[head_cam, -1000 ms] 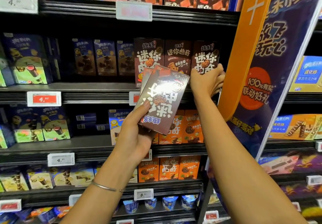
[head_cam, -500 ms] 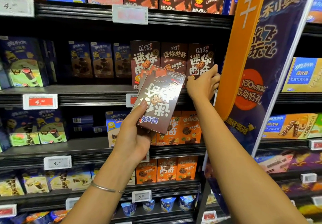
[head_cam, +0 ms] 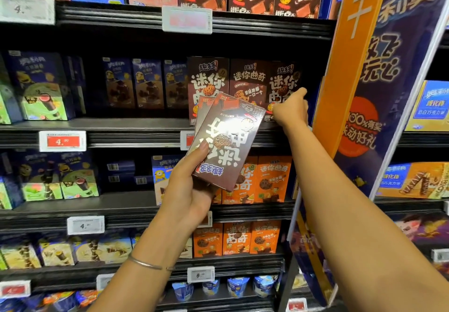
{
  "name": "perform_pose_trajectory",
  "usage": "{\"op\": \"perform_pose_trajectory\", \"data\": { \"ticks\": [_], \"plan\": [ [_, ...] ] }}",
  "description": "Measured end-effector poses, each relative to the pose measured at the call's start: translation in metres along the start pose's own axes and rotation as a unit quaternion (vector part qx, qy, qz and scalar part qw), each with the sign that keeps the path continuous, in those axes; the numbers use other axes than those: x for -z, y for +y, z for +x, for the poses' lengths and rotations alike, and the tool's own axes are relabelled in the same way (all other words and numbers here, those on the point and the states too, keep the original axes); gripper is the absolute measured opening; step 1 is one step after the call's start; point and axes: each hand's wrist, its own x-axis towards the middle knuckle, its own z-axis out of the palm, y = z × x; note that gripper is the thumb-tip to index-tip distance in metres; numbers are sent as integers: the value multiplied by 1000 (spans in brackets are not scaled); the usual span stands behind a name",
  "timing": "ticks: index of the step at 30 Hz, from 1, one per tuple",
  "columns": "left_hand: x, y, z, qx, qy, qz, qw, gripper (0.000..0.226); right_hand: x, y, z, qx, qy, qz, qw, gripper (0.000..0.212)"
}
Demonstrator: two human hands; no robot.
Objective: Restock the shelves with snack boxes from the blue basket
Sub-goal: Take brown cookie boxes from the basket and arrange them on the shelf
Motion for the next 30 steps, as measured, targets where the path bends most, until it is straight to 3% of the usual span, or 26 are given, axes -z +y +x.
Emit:
{"op": "perform_pose_trajectory", "data": {
  "ticks": [3, 7, 14, 17, 21, 25, 30],
  "plan": [
    [1, 0, 2, -5, 2, 1, 1000, 22, -2, 1, 7, -3, 2, 12, 1000, 70],
    [1, -2, 3, -9, 11, -8, 1000, 37, -5, 1, 15, 5, -20, 47, 999, 91],
    [-2, 0, 4, -7, 3, -7, 1000, 23, -8, 3, 23, 5, -58, 43, 997, 117],
    [-3, 0, 3, -9, 14, -12, 1000, 33, -9, 3, 25, 2, -40, 7, 999, 110],
    [-2, 2, 3, -8, 12, -5, 1000, 26, -11, -1, 27, -14, -20, -38, 999, 102],
    [-2, 4, 4, -16, 26, -4, 1000, 45, -16, -2, 27, -15, -9, -70, 997, 89],
    [-2, 4, 5, -18, 34, -10, 999, 47, -20, -2, 29, -10, -18, -89, 996, 71]
  ]
}}
